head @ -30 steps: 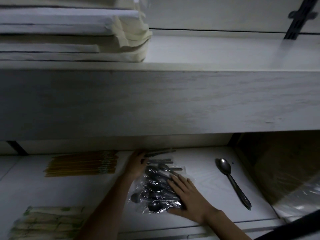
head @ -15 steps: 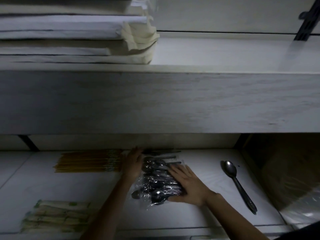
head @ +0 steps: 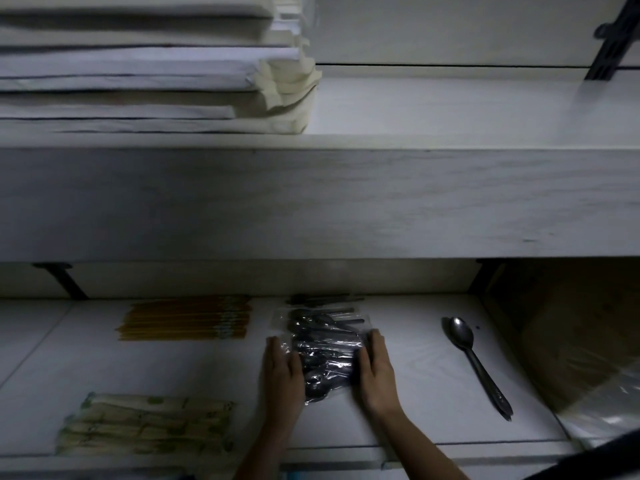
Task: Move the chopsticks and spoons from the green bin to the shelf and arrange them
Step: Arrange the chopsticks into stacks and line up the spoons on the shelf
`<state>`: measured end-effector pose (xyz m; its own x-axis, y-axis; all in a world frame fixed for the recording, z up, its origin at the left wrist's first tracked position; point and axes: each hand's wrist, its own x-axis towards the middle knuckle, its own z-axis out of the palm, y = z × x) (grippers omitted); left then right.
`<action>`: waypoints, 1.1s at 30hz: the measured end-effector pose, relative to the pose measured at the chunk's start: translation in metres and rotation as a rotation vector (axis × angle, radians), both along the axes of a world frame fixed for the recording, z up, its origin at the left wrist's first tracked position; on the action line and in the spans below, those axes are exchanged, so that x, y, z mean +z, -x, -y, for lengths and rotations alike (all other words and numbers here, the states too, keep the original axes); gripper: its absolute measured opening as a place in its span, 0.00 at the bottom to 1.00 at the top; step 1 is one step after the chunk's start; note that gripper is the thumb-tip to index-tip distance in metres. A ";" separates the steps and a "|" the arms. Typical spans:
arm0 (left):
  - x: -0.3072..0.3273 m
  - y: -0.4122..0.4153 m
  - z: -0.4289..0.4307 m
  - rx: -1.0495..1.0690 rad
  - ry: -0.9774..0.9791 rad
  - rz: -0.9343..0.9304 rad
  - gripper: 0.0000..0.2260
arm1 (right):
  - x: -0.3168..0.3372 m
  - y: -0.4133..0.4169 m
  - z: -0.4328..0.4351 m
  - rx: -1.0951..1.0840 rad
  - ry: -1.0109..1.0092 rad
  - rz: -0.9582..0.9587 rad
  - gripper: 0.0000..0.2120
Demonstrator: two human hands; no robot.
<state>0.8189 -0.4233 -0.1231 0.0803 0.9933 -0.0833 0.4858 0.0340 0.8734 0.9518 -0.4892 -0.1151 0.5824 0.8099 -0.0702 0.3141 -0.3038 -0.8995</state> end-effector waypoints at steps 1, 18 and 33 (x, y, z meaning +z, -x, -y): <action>0.002 0.000 -0.002 -0.005 0.003 0.000 0.24 | 0.001 0.000 -0.002 0.008 0.012 0.000 0.24; 0.027 -0.004 0.014 -0.342 -0.497 -0.143 0.07 | 0.011 -0.140 0.108 -0.291 0.286 0.434 0.19; 0.024 0.000 0.044 -0.292 -0.462 -0.197 0.07 | 0.005 -0.102 0.050 -0.162 0.210 0.499 0.09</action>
